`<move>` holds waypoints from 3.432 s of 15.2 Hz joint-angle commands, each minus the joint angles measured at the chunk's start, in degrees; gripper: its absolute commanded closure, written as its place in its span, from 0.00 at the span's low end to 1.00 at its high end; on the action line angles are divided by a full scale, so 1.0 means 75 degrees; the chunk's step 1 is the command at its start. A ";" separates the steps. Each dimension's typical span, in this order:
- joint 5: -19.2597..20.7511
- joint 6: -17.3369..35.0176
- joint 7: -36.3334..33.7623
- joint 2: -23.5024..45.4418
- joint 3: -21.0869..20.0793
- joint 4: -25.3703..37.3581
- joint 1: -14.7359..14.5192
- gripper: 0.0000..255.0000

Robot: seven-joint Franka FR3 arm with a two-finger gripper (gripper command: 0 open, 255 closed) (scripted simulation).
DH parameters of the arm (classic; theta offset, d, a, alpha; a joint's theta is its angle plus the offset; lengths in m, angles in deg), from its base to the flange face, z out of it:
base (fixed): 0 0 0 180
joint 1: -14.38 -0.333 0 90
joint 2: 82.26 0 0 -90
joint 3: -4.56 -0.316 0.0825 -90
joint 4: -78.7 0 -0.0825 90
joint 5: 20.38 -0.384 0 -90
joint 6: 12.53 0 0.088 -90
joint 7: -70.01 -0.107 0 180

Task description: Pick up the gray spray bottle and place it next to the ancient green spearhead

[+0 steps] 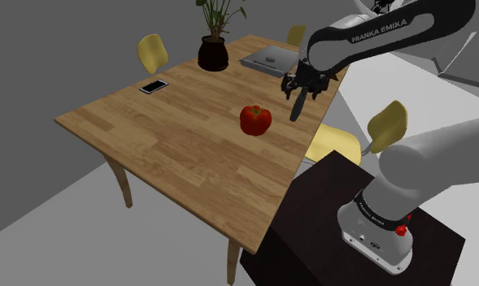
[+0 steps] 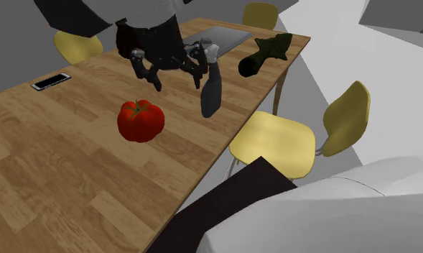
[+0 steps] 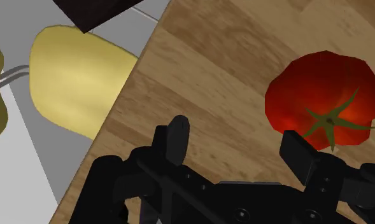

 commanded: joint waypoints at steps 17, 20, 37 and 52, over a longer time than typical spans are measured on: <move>0.6093 0.2892 -0.7543 0.3710 -0.2317 0.1218 0.4524 0.00; 0.6679 0.2918 -0.7949 0.4083 -0.2292 0.1363 0.4631 0.00; 0.6680 0.2918 -0.7950 0.4083 -0.2286 0.1363 0.4624 1.00; 0.3764 0.2305 -0.5323 0.2550 -0.1894 0.1375 0.4010 1.00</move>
